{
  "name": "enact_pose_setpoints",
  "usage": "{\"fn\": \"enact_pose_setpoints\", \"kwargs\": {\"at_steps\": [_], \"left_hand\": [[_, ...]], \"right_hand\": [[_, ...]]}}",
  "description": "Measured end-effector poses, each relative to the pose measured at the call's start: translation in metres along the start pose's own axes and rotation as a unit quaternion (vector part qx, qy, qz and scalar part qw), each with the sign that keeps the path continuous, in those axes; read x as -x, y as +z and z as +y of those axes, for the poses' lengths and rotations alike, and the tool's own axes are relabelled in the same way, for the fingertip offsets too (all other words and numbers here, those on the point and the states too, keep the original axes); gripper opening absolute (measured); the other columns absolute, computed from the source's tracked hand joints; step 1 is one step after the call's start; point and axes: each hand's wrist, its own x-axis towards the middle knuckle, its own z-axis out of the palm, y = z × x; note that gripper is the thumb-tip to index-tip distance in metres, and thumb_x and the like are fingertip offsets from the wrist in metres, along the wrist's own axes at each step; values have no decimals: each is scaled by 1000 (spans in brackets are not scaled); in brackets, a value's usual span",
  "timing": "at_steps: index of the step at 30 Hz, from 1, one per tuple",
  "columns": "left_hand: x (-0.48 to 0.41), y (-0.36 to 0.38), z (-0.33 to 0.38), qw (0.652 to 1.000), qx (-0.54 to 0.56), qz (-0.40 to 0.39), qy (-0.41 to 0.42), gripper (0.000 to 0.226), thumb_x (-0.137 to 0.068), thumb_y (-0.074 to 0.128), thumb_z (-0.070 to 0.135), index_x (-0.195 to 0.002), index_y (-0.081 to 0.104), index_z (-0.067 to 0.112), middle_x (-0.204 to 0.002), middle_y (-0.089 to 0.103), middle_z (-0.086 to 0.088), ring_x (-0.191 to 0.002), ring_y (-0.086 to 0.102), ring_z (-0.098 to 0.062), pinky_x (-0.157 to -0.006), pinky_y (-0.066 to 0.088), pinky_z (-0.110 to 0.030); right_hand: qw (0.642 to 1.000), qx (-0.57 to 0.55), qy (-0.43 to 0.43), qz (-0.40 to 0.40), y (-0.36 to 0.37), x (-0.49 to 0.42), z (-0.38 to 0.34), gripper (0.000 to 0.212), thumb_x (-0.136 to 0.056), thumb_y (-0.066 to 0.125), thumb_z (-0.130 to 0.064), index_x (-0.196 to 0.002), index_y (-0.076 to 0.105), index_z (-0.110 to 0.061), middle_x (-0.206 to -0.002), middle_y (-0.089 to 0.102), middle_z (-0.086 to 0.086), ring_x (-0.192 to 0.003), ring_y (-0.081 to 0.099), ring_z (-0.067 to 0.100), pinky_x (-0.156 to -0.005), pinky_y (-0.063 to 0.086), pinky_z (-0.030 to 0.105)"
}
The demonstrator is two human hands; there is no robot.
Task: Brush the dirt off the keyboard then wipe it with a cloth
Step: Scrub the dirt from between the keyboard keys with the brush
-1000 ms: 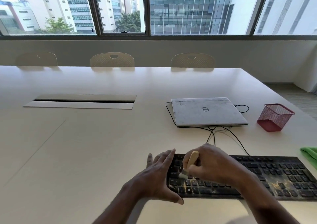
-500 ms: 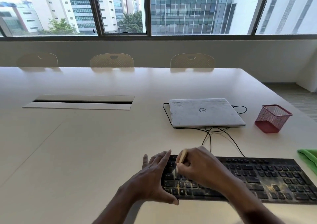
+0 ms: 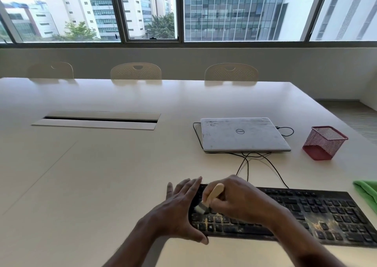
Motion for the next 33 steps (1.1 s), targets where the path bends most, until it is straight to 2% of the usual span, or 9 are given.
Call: {"fn": "enact_pose_setpoints", "kwargs": {"at_steps": [3, 6, 9, 13, 18, 20, 24, 28, 33], "left_hand": [[-1, 1, 1, 1000, -2, 0, -1, 149, -62, 79, 78, -156, -26, 32, -168, -8, 17, -150, -24, -2, -120, -22, -54], [-1, 0, 1, 1000, -2, 2, -2, 149, -61, 80, 78, -157, -24, 32, -167, -4, 17, -150, -21, -1, -121, -21, -54], [-1, -1, 2, 1000, -6, 0, -3, 150, -60, 80, 79, -157, -25, 32, -168, -4, 14, -150, -21, -2, -121, -20, -54], [-3, 0, 4, 1000, -17, 0, -2, 152, -58, 79, 81, -156, -27, 31, -169, -6, 12, -148, -25, -1, -119, -22, -46], [-6, 1, 11, 999, -43, -10, -2, 152, -61, 78, 81, -157, -26, 24, -169, -8, 7, -149, -25, -3, -119, -24, -39], [-8, 0, 15, 998, -55, -17, 0, 152, -61, 77, 81, -157, -25, 22, -170, -8, 6, -148, -25, -3, -119, -25, -40], [-11, -2, 22, 999, -51, -16, 10, 151, -62, 78, 80, -159, -22, 20, -169, -3, 7, -144, -22, 5, -121, -23, -43], [-12, -2, 21, 998, -59, -19, 11, 151, -61, 76, 83, -160, -21, 21, -169, 1, 7, -143, -16, 6, -123, -18, -49], [-12, -4, 23, 998, -57, -26, 6, 151, -62, 77, 81, -159, -22, 21, -169, -3, 9, -141, -19, 7, -123, -20, -46]], "right_hand": [[999, 39, 10, -23, -8, 5, 5, 12, -91, 61, -25, -87, 72, -22, -77, 72, 1, -56, 54, 5, -59, 51, 21], [997, 72, 18, -19, -20, 9, 11, 13, -88, 61, -23, -82, 73, -22, -72, 71, 0, -53, 53, 3, -54, 46, 16], [999, 32, -5, -13, -25, 10, 11, 12, -88, 64, -24, -88, 76, -22, -69, 70, -9, -52, 55, 2, -55, 44, 12], [998, 39, 0, -45, -23, 12, 18, 11, -87, 64, -22, -86, 75, -21, -75, 73, -1, -53, 53, 2, -55, 47, 16], [998, -11, 4, 56, -13, 7, 19, 12, -94, 64, -24, -90, 73, -18, -64, 67, -4, -47, 50, 4, -49, 44, 15], [998, 9, 4, 60, -5, 4, 18, 18, -96, 62, -26, -90, 72, -13, -66, 68, 1, -47, 49, 7, -50, 50, 19], [999, 20, 12, 22, -3, 6, 18, 24, -94, 59, -26, -84, 70, -7, -61, 56, 3, -47, 40, 9, -49, 45, 23], [995, 36, 18, 96, -7, 4, 20, 27, -97, 59, -31, -82, 70, -12, -62, 63, 4, -47, 44, 8, -52, 49, 25], [1000, 8, 1, 19, 1, 7, 16, 27, -97, 59, -25, -81, 67, -5, -62, 52, 0, -48, 39, 10, -48, 41, 22]]}}
